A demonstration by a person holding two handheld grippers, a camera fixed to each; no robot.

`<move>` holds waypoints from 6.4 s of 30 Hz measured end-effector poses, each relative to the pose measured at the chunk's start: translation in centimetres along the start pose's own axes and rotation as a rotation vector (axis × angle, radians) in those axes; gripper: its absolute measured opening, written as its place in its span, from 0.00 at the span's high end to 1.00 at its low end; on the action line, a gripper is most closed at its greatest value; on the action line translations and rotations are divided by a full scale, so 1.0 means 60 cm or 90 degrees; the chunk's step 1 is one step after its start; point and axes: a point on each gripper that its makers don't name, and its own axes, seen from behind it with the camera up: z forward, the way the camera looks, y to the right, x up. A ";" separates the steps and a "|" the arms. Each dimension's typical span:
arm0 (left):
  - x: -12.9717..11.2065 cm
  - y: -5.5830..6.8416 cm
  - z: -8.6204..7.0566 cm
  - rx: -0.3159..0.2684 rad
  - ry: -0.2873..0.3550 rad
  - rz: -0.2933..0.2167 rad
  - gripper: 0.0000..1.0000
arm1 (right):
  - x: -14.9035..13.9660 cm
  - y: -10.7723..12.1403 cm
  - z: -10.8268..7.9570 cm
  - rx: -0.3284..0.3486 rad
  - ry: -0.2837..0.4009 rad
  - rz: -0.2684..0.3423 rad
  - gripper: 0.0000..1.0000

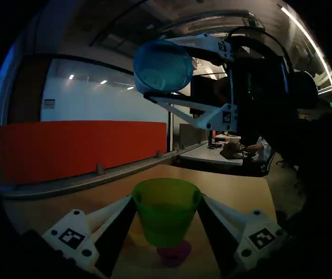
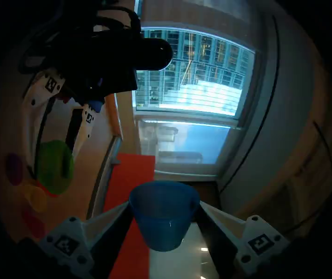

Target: Pour water

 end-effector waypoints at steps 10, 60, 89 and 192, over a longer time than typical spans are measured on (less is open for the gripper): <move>0.002 -0.001 -0.002 0.002 0.001 0.001 0.14 | -0.009 0.006 -0.008 -0.002 -0.001 0.156 0.10; 0.010 -0.028 -0.022 0.036 -0.002 0.023 0.14 | 0.038 -0.056 -0.063 0.096 0.035 0.907 0.10; -0.011 -0.076 -0.061 0.082 -0.024 0.017 0.14 | -0.084 -0.111 -0.149 0.041 -0.048 0.930 0.10; -0.325 -0.062 -0.075 -0.028 -0.387 0.044 0.13 | -0.033 -0.587 -0.225 0.423 -0.226 0.954 0.08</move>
